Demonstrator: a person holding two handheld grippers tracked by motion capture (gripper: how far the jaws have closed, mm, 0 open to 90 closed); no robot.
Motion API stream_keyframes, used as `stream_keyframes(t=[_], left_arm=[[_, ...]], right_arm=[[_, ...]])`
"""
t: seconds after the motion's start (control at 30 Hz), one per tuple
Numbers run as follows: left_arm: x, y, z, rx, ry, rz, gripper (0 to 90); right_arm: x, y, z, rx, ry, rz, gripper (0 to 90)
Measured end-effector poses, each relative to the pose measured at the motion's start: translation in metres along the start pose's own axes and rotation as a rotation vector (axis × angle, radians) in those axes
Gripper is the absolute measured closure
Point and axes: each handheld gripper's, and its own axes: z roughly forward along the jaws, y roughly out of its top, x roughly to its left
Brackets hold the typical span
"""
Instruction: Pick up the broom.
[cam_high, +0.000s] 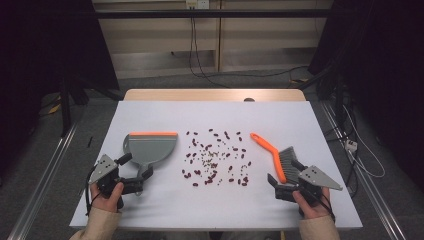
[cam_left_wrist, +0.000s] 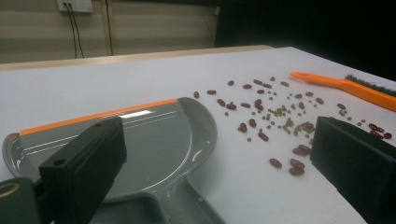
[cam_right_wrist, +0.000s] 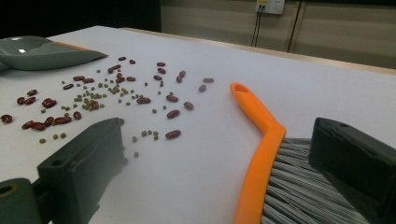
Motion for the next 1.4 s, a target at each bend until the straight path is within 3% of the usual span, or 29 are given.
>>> stream_keyframes(t=[0.33, 0.57, 0.6, 0.7, 0.77, 0.93, 1.27, 1.4], left_arm=[[0.000, 0.000, 0.000, 0.001, -0.003, 0.003, 3.5], [-0.002, 0.000, 0.002, -0.003, -0.003, -0.001, 3.5], [-0.002, 0.000, 0.002, 0.000, -0.004, 0.005, 3.5], [-0.002, 0.000, 0.002, 0.000, -0.004, 0.007, 3.5], [-0.002, 0.000, 0.001, -0.005, -0.005, 0.001, 3.5], [-0.002, -0.001, 0.002, -0.001, -0.007, 0.006, 3.5], [-0.002, -0.001, 0.003, -0.003, -0.013, 0.009, 3.5], [-0.003, -0.002, 0.004, -0.005, -0.014, -0.001, 3.5]], right_arm=[[0.001, 0.001, 0.002, -0.005, -0.001, 0.012, 3.6], [-0.005, 0.015, 0.005, -0.001, 0.000, 0.005, 3.4], [-0.009, 0.019, 0.009, 0.003, 0.004, 0.030, 3.8], [-0.013, 0.022, 0.013, 0.012, -0.005, 0.044, 4.4], [-0.018, 0.027, 0.019, 0.028, 0.002, 0.067, 5.5], [-0.021, 0.032, 0.025, 0.042, 0.006, 0.053, 5.9], [-0.032, 0.041, 0.047, 0.135, 0.007, 0.091, 9.1], [-0.035, 0.044, 0.055, 0.158, 0.003, 0.079, 11.1]])
